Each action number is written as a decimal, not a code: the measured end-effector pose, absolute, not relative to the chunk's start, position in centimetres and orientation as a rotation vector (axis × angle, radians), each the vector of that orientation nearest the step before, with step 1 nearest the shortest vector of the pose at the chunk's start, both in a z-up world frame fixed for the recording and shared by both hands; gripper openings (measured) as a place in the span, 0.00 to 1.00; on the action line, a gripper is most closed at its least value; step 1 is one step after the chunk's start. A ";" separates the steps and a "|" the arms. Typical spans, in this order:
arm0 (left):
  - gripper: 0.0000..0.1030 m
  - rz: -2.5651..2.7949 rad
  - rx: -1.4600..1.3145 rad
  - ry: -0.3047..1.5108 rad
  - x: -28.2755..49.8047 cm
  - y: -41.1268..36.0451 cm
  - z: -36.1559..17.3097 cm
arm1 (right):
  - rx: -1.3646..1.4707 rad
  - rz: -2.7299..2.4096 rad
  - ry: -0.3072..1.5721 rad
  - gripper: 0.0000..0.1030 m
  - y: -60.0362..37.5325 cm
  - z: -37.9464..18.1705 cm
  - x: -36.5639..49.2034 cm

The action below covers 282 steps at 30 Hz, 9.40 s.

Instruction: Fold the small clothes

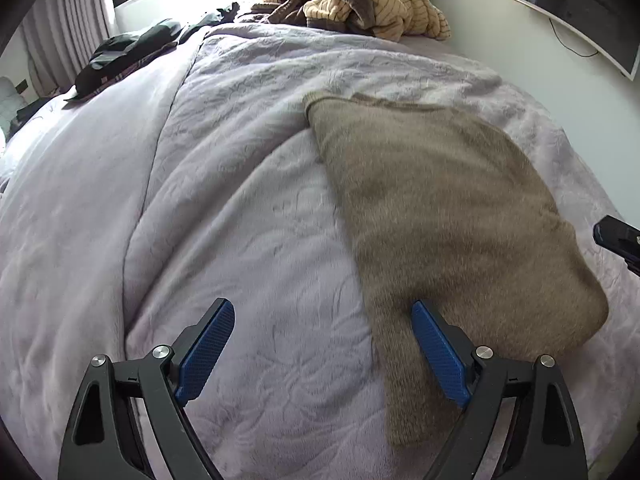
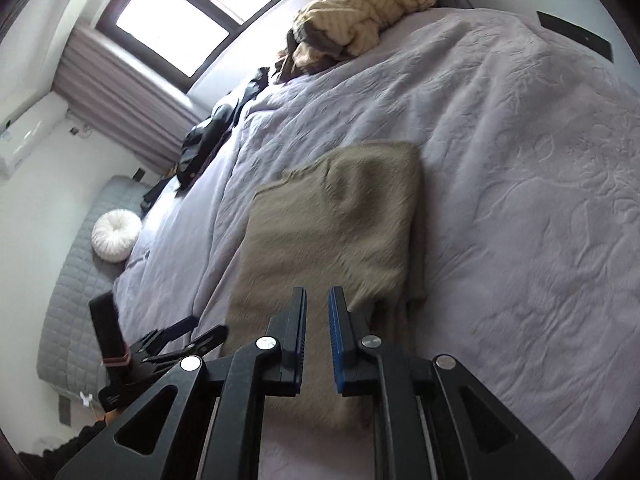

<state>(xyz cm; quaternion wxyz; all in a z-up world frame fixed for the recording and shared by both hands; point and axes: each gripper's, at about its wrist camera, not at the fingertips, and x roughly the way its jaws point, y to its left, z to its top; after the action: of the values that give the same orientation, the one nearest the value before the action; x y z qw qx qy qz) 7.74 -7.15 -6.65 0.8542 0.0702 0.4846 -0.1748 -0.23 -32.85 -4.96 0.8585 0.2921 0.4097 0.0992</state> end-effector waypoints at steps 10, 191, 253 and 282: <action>0.89 -0.340 0.100 1.059 6.5 -6.4 -8.1 | 0.592 0.154 0.986 0.09 -32.2 -10.7 -1.6; 0.61 -0.196 -0.030 1.031 -6.1 8.1 -5.8 | 0.286 0.215 1.158 0.45 -18.0 -7.8 -10.7; 1.00 -0.060 0.029 1.062 -6.1 4.5 -0.8 | 0.127 0.033 1.172 1.00 -13.1 -1.6 -5.1; 1.00 -0.017 0.024 1.060 -6.1 4.9 -0.4 | 0.041 -0.018 1.154 1.00 -12.2 -1.0 -5.7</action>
<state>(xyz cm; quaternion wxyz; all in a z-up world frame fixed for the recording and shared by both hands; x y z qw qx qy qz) -6.12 4.93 -0.40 0.8626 0.0115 0.5056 -0.0083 -5.69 -12.16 -0.97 0.8379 0.0192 0.5454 -0.0087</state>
